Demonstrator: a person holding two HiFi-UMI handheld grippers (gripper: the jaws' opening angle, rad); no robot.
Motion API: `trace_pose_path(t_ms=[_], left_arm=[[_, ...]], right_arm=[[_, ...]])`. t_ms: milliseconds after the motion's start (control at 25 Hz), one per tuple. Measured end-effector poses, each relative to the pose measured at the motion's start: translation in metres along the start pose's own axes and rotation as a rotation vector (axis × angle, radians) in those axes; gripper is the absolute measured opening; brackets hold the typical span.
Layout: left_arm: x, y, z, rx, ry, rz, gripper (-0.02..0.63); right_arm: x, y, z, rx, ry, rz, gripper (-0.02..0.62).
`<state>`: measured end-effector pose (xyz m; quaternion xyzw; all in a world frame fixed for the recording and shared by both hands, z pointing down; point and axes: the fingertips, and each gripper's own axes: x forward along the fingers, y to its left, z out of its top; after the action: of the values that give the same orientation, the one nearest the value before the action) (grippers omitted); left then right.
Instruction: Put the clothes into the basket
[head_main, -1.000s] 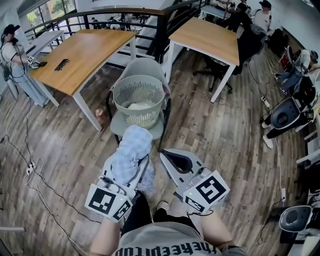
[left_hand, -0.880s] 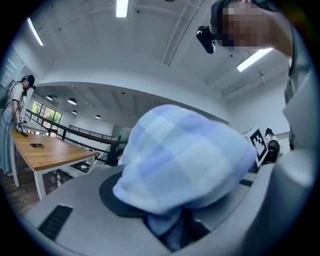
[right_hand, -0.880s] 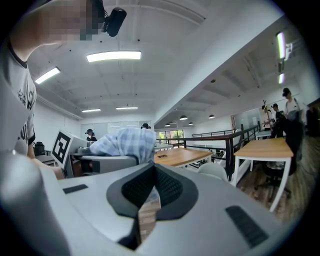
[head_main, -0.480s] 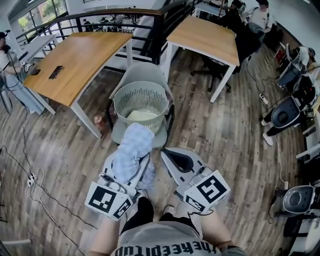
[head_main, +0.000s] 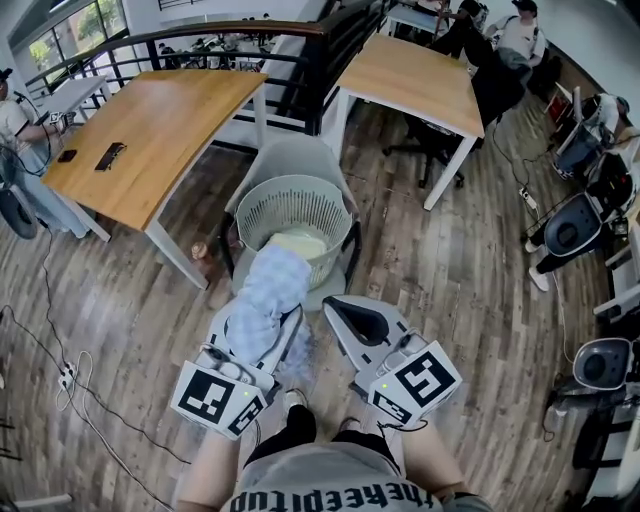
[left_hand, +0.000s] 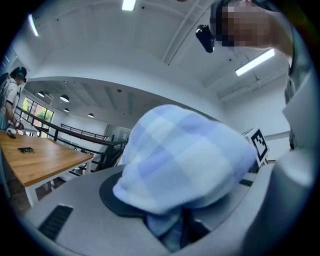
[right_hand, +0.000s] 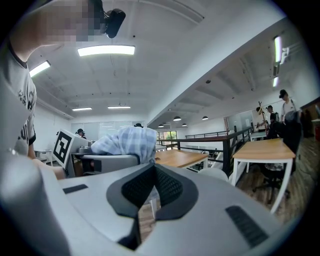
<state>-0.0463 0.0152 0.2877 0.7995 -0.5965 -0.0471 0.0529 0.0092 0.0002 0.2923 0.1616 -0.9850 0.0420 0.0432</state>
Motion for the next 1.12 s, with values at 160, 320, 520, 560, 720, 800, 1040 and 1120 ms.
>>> trace_pose_path(t_ms=[160, 320, 520, 560, 720, 800, 1040, 1120], left_arm=[[0.000, 0.016, -0.003, -0.001, 0.010, -0.014, 0.190], [-0.001, 0.031, -0.004, -0.006, 0.014, -0.024, 0.190], [0.001, 0.041, -0.006, -0.017, 0.018, -0.031, 0.190], [0.002, 0.043, -0.007, -0.019, 0.018, -0.031, 0.190], [0.009, 0.051, -0.009, -0.029, 0.022, -0.030, 0.190], [0.015, 0.059, -0.008, -0.030, 0.024, -0.023, 0.190], [0.031, 0.082, -0.007, -0.031, 0.021, 0.014, 0.190], [0.038, 0.090, -0.007, -0.031, 0.020, 0.025, 0.190]], right_arm=[[0.016, 0.001, -0.003, 0.011, 0.001, -0.011, 0.011], [0.030, 0.004, -0.004, 0.011, 0.010, -0.022, 0.011], [0.038, 0.002, -0.005, 0.009, 0.020, -0.032, 0.011], [0.039, 0.001, -0.006, 0.009, 0.020, -0.034, 0.011], [0.048, -0.008, -0.008, 0.015, 0.033, -0.036, 0.011], [0.056, -0.013, -0.007, 0.018, 0.035, -0.030, 0.011], [0.080, -0.033, -0.007, 0.021, 0.037, 0.000, 0.011], [0.087, -0.040, -0.007, 0.020, 0.039, 0.008, 0.011]])
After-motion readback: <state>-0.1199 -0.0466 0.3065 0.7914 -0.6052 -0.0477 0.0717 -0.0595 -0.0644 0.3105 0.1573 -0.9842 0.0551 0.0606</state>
